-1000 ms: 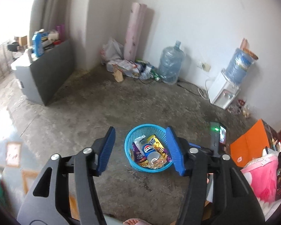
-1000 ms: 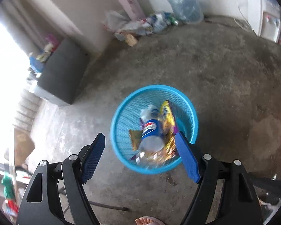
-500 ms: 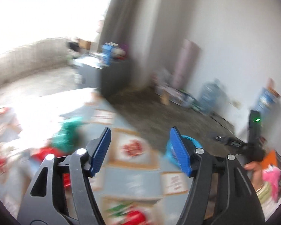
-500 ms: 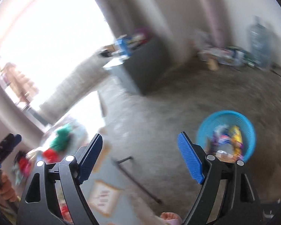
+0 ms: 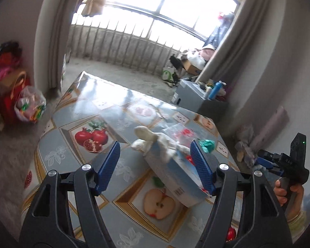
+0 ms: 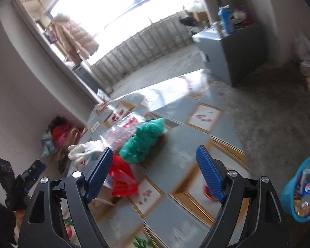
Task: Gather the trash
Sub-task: 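Grasp the green plastic bag with the right gripper while the left grasps the clear printed bag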
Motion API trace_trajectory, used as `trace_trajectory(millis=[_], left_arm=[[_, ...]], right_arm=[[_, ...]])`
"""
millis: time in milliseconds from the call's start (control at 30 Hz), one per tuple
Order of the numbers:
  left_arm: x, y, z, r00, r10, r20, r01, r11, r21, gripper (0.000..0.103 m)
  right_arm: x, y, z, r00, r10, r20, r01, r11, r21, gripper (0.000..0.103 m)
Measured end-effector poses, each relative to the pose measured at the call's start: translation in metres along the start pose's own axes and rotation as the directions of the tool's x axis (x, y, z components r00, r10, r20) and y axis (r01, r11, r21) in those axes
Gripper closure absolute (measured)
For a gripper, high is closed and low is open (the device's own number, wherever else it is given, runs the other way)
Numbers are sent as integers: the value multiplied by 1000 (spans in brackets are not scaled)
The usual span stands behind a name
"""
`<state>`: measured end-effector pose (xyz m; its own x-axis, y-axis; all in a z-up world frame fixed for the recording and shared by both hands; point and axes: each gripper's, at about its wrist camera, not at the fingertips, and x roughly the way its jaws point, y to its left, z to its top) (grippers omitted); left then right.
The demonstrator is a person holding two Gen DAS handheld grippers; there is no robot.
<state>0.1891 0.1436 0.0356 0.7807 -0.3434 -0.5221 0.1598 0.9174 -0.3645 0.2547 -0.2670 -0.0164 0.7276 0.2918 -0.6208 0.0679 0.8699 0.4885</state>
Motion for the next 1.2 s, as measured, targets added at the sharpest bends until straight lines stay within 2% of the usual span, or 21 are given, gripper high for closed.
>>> trace_trajectory(millis=[167,233,300,400,467,533,567,633,733,833,933,1033,1200], left_arm=[[47,34,11,1000,0,-6,0,997,-81,37],[77,49,15,999,8,-54,-14,993,-120,38],[102,62,16,995,-17,-94,-1,983,-186,49],[132,73,10,988,-63,-143,21,961,-275,57],[141,70,3,984,-88,-156,39,956,-292,62],[150,63,-5,977,-119,-176,62,952,-298,67],[152,59,-9,973,-138,-184,79,952,-297,70],[159,55,-14,967,-166,-194,105,950,-293,75],[161,46,-25,956,-200,-216,135,950,-282,80],[162,38,-34,945,-236,-227,169,945,-279,83],[156,31,-42,944,-233,-232,168,949,-268,84],[147,25,-51,938,-249,-243,183,947,-266,85],[119,10,-74,915,-286,-283,226,947,-227,85]], right_arm=[[80,22,36,997,4,-74,-7,999,-48,23],[114,28,50,995,-10,-102,4,998,-59,23],[146,33,58,992,-28,-125,17,996,-82,23],[185,35,65,984,-54,-170,37,994,-104,23],[208,36,62,975,-79,-209,54,991,-121,29],[218,37,55,964,-103,-245,70,988,-140,41],[214,38,52,967,-104,-232,70,986,-152,42],[209,41,42,965,-78,-250,39,987,-159,56],[195,40,27,962,-53,-267,17,991,-135,65],[183,42,9,959,-23,-282,-14,991,-130,70],[168,45,-8,962,-46,-270,9,991,-137,71],[151,42,-24,959,-26,-283,-3,995,-101,72],[116,38,-60,953,-12,-304,-7,998,-62,73]])
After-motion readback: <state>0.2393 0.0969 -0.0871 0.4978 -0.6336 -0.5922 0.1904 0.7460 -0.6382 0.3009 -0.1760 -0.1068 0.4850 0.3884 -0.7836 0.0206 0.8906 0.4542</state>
